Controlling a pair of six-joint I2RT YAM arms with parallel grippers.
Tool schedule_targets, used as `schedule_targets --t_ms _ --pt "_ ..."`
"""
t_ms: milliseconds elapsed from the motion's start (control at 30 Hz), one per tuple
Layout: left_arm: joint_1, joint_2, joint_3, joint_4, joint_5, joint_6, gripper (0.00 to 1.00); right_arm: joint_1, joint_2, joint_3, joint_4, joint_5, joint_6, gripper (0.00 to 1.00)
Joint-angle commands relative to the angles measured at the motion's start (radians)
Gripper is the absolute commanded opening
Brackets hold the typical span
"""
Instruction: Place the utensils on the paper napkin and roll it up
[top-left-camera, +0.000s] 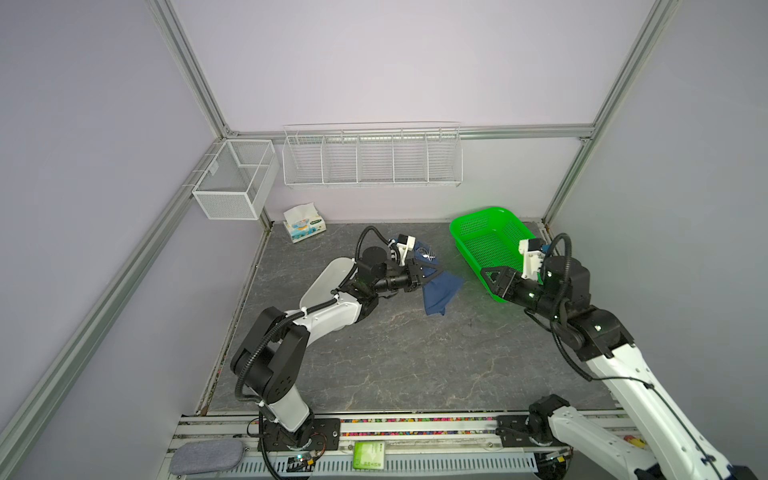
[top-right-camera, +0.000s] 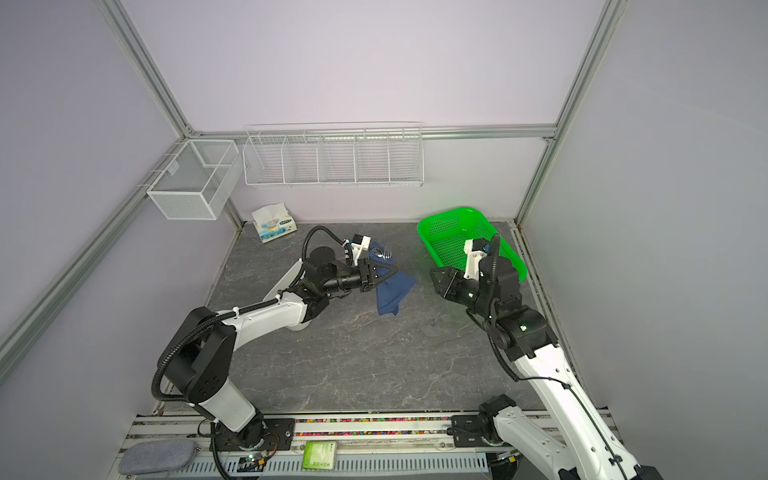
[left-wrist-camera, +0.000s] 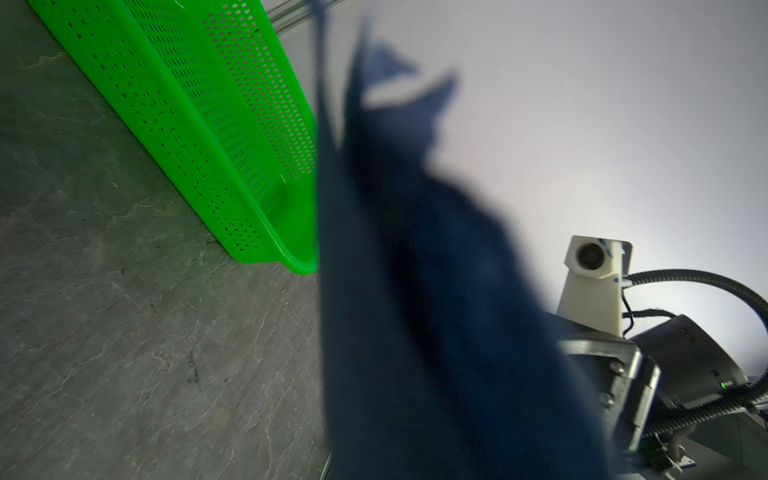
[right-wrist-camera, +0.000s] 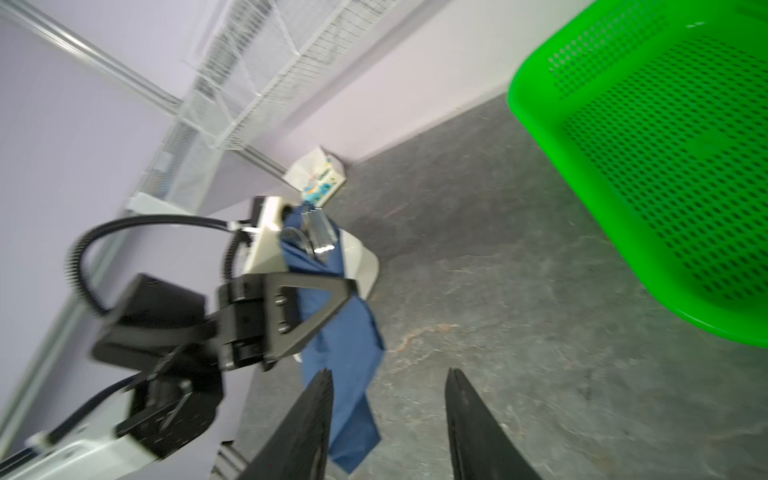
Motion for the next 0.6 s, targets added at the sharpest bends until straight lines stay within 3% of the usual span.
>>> schedule_targets --t_ms 0,133,267,367,567 --pt "0.014 -0.057 0.014 -0.005 -0.013 0.046 0.0 -0.026 0.112 0.042 -0.173 0.198 -0.106 0.5" --pt "0.024 -0.077 0.004 -0.027 -0.006 0.059 0.0 -0.111 0.272 0.088 -0.162 0.2 -0.179 0.57" --pt "0.041 -0.084 0.008 -0.057 0.015 0.069 0.0 -0.208 0.472 0.165 -0.139 0.109 -0.246 0.59" --pt "0.066 -0.079 0.006 -0.047 0.025 0.056 0.0 -0.245 0.603 0.222 -0.095 0.043 -0.33 0.67" --pt "0.124 -0.065 0.045 -0.102 0.056 0.08 0.0 -0.304 0.863 0.362 -0.102 -0.075 -0.403 0.7"
